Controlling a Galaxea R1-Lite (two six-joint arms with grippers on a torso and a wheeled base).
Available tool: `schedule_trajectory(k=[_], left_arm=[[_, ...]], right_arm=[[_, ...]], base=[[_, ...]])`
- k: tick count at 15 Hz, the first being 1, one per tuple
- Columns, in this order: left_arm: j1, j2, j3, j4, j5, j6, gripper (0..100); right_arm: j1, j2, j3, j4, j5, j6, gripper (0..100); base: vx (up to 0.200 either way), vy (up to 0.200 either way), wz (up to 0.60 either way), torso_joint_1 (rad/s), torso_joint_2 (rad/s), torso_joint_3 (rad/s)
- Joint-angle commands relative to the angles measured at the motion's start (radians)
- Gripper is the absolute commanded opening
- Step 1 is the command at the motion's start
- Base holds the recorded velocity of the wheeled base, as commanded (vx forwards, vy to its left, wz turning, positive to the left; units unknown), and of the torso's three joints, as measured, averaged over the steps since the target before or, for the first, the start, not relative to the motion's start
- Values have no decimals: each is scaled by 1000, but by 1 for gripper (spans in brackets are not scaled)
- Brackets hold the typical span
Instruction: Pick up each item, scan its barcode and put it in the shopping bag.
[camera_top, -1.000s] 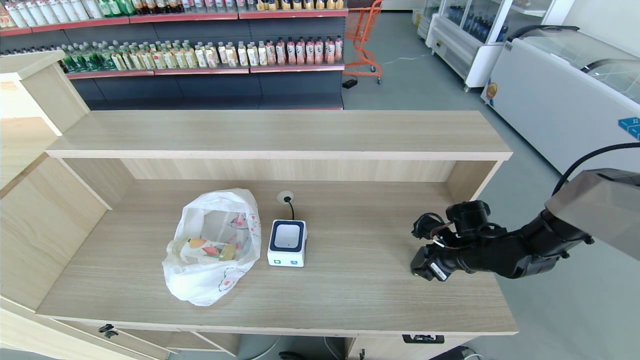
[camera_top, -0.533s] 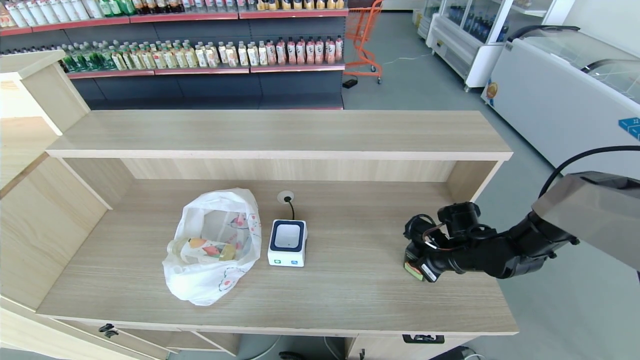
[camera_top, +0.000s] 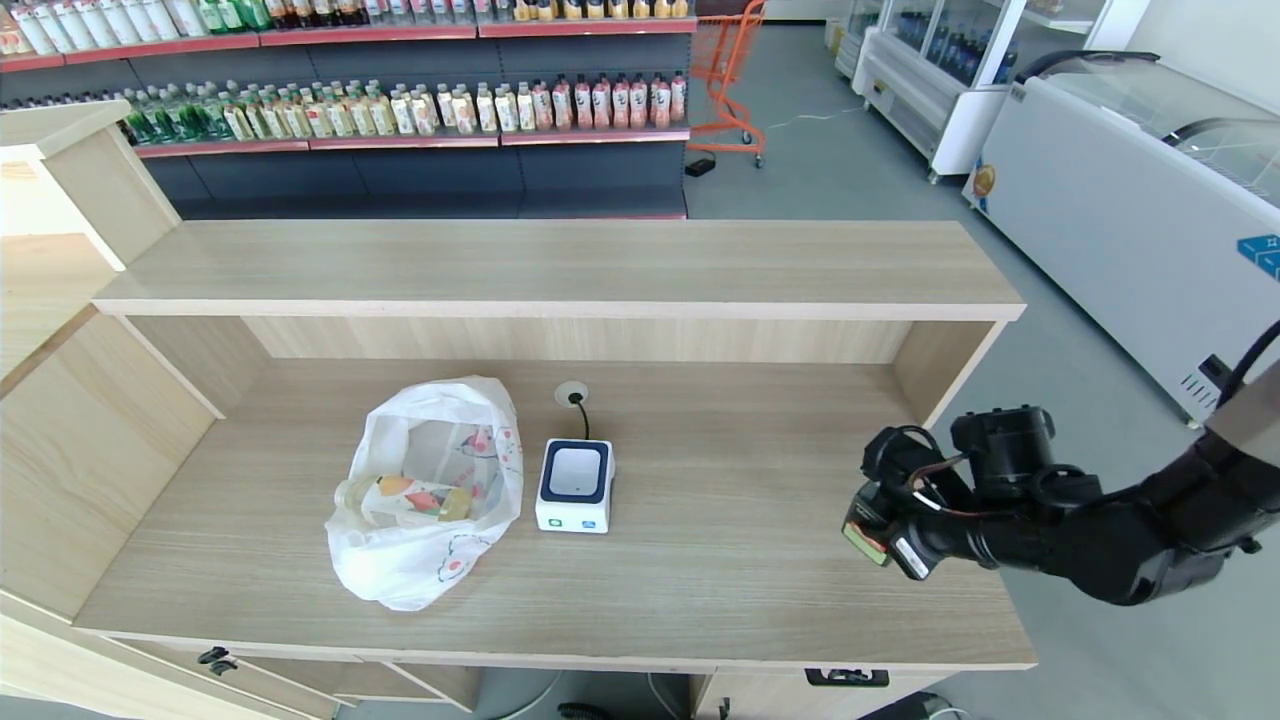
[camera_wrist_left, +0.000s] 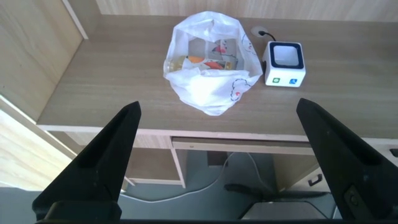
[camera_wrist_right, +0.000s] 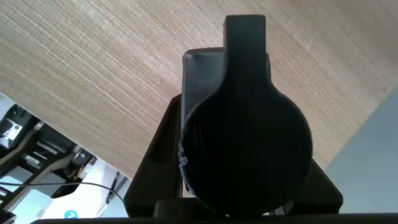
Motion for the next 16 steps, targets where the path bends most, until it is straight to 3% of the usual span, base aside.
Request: schedule_trajectory(k=[1, 3, 4, 5, 6, 7, 8, 10, 13, 15, 16], left_arm=[[0, 0, 0, 0, 1, 0, 100], [0, 0, 0, 0, 0, 0, 100], [0, 0, 0, 0, 0, 1, 100], [-2, 0, 0, 0, 1, 0, 100], [0, 0, 0, 0, 1, 0, 100], [0, 0, 0, 0, 1, 0, 100], [0, 0, 0, 0, 1, 0, 100], [0, 0, 0, 0, 1, 0, 100], [0, 0, 0, 0, 0, 1, 100], [0, 0, 0, 0, 1, 0, 100], [0, 0, 0, 0, 0, 0, 100]], right_arm=[[-113, -304, 264, -139, -34, -142, 0], [-108, -370, 269, -242, -29, -313, 0], [-107, -396, 272, -254, 26, -438, 0], [-110, -410, 270, -248, 92, -506, 0], [-110, -416, 272, -234, 242, -636, 0], [-110, -411, 269, -209, 478, -868, 0], [-108, -410, 267, -194, 557, -963, 0], [-39, -378, 257, -41, 796, -1521, 0], [97, -286, 255, 28, 926, -1960, 0], [148, -243, 226, 25, 1055, -2080, 0], [162, -233, 220, 25, 1072, -2123, 0]], base=[[0, 0, 0, 0, 0, 0], [0, 0, 0, 0, 0, 0], [0, 0, 0, 0, 0, 0], [0, 0, 0, 0, 0, 0], [0, 0, 0, 0, 0, 0], [0, 0, 0, 0, 0, 0], [0, 0, 0, 0, 0, 0], [0, 0, 0, 0, 0, 0], [0, 0, 0, 0, 0, 0], [0, 0, 0, 0, 0, 0], [0, 0, 0, 0, 0, 0]])
